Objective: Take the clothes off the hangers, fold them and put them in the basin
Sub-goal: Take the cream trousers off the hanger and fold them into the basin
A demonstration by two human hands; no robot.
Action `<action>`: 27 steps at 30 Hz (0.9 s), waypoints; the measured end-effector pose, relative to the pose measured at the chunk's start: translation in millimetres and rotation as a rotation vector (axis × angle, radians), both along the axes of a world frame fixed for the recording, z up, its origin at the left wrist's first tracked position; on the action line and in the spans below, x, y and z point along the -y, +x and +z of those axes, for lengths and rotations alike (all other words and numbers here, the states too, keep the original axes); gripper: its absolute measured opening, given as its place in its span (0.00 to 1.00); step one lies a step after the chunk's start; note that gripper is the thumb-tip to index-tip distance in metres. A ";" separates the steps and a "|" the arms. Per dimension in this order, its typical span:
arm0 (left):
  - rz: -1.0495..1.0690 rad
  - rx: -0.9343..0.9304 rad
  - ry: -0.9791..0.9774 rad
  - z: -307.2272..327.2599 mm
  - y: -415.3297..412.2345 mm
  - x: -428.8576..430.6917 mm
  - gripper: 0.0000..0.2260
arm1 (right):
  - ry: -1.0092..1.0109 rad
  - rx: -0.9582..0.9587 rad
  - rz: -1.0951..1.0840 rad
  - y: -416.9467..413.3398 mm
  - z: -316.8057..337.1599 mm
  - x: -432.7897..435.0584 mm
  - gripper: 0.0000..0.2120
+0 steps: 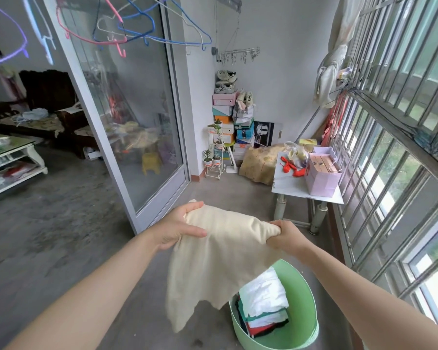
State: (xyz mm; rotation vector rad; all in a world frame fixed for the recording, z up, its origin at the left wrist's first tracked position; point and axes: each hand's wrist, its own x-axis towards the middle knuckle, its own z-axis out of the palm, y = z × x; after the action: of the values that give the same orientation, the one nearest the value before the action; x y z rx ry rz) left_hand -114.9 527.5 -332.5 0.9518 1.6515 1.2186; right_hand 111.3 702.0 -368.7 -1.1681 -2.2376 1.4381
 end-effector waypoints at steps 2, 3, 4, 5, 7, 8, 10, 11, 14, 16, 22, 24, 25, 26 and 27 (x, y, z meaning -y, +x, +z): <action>-0.036 -0.085 -0.004 -1.7 -1.0 2.9 0.42 | -0.092 0.031 0.010 1.6 8.1 2.6 0.14; -0.051 -0.155 -0.004 -1.9 -0.5 3.8 0.41 | -0.135 0.043 0.006 2.8 11.4 3.4 0.14; -0.062 -0.248 -0.006 -2.5 -0.9 4.2 0.40 | -0.192 0.053 -0.009 3.8 13.4 3.7 0.14; -0.070 -0.349 -0.012 -2.3 -0.6 3.6 0.39 | -0.258 0.058 -0.032 4.5 13.0 2.7 0.16; -0.067 -0.527 -0.022 -3.4 -1.5 2.0 0.36 | -0.353 0.067 -0.086 3.7 7.3 -0.7 0.24; -0.058 -0.595 -0.023 -4.6 -2.1 0.6 0.35 | -0.387 0.067 -0.096 2.9 2.4 -3.4 0.31; -0.015 -0.713 -0.002 -8.2 -2.4 -2.3 0.32 | -0.442 0.069 -0.091 1.7 -8.0 -9.4 0.44; 0.001 -0.756 0.013 -9.6 -2.3 -3.7 0.31 | -0.458 0.071 -0.075 1.5 -9.6 -10.6 0.45; 0.008 -0.857 0.048 -13.0 -2.7 -5.1 0.29 | -0.501 0.060 -0.021 1.6 -1.9 -6.6 0.37; -0.013 -0.941 0.061 -12.9 -2.4 -6.5 0.27 | -0.528 0.043 0.016 3.4 2.8 -3.9 0.30; -0.124 -1.313 -0.037 -11.0 3.6 -7.6 0.36 | -0.548 0.039 0.107 3.7 8.8 -0.4 0.30; -0.148 -1.504 -0.021 -11.2 6.1 -10.5 0.32 | -0.547 0.062 0.131 4.6 8.8 -0.9 0.29; -0.175 -1.575 -0.015 -11.0 7.5 -12.1 0.31 | -0.550 0.066 0.142 5.6 9.8 -0.9 0.26; -0.221 -1.632 0.002 -10.6 9.5 -14.4 0.30 | -0.559 0.061 0.160 6.9 10.4 -1.0 0.24; -0.286 -1.660 0.021 -10.4 12.2 -17.4 0.30 | -0.571 0.048 0.177 8.3 10.9 -0.9 0.23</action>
State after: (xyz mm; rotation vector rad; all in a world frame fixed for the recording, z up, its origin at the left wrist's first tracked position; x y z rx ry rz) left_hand -102.7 544.9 -342.9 2.4260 2.4268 -0.0110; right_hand 119.6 702.9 -357.7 -1.1753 -2.0599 2.2409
